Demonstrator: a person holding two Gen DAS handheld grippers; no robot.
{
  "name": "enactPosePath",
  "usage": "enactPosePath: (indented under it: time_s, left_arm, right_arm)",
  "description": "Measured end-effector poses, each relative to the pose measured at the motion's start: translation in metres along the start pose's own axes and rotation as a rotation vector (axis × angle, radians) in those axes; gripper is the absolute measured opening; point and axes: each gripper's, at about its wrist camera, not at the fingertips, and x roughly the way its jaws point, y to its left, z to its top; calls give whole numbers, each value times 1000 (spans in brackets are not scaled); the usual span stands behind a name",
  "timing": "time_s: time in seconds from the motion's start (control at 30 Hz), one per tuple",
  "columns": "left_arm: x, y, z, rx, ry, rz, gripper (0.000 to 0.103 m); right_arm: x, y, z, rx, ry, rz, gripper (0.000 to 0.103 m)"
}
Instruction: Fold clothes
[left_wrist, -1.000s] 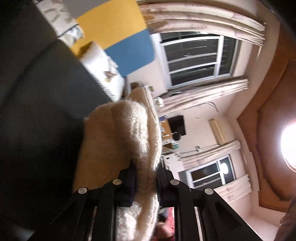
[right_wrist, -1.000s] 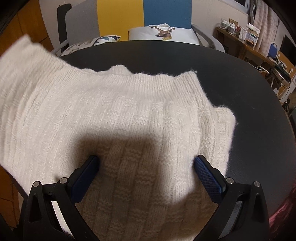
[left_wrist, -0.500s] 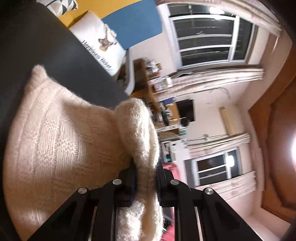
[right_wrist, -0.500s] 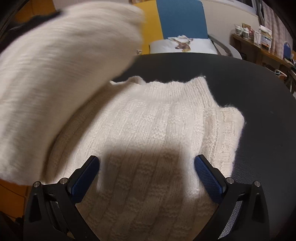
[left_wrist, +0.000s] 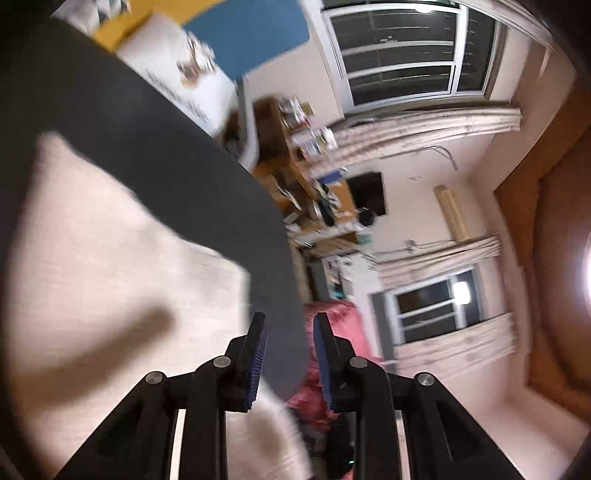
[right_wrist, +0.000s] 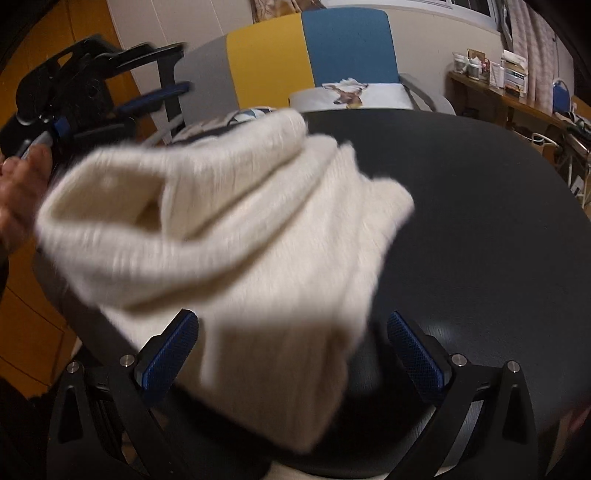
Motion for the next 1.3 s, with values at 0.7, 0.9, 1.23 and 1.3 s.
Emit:
enactPosePath:
  time_s: [0.7, 0.9, 1.23, 1.3]
  left_arm:
    - [-35, 46, -66, 317, 29, 439, 24]
    - [-78, 46, -36, 232, -71, 293, 24]
    - [-19, 13, -14, 439, 17, 403, 24]
    - [-2, -5, -21, 551, 44, 444, 24]
  right_arm:
    - [19, 57, -16, -38, 55, 190, 103]
    - [-6, 60, -20, -125, 116, 179, 103]
    - [-72, 64, 36, -221, -15, 483, 103]
    - [-51, 75, 48, -253, 60, 577, 103]
